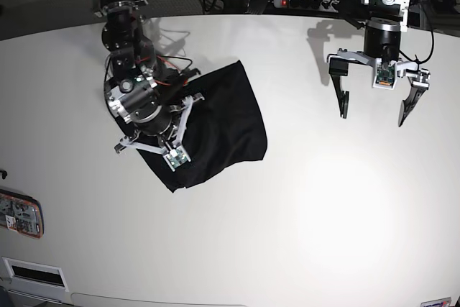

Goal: Fold the T-shirt properly
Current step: 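Press the folded bundle with the right gripper and push it inward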

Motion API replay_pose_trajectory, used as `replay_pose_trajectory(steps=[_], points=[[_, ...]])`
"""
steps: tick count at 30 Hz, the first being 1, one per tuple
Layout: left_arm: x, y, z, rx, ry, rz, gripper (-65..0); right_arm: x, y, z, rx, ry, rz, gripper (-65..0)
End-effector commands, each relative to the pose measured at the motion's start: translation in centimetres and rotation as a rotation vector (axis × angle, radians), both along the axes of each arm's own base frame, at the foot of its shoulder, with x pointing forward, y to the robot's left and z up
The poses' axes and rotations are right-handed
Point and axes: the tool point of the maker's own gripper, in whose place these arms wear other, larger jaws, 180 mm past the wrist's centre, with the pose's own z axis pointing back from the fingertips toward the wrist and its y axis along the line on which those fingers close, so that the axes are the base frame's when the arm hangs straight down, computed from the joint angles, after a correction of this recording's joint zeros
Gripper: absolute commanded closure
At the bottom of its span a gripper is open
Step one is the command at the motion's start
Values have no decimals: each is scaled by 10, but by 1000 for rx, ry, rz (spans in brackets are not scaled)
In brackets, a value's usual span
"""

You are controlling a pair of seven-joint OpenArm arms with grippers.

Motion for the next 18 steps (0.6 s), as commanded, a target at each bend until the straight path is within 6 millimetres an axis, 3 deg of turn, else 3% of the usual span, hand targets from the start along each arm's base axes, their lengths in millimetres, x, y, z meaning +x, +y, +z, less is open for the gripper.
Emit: replay_pose_trajectory(steps=[1, 4, 9, 13, 18], points=[[1, -1, 11, 4, -40, -9, -650, 5, 16, 14, 45, -47, 25, 0], [1, -5, 10, -5, -38, -19, -650, -1, 47, 16, 81, -44, 71, 0], [2, -8, 9, -10, -37, -25, -650, -2, 81, 26, 111, -18, 100, 0], [1, -7, 9, -9, -36, -24, -650, 8, 99, 43, 150, -51, 114, 0], [1, -7, 9, -9, -36, -24, -650, 36, 113, 67, 194, -136, 128, 0]])
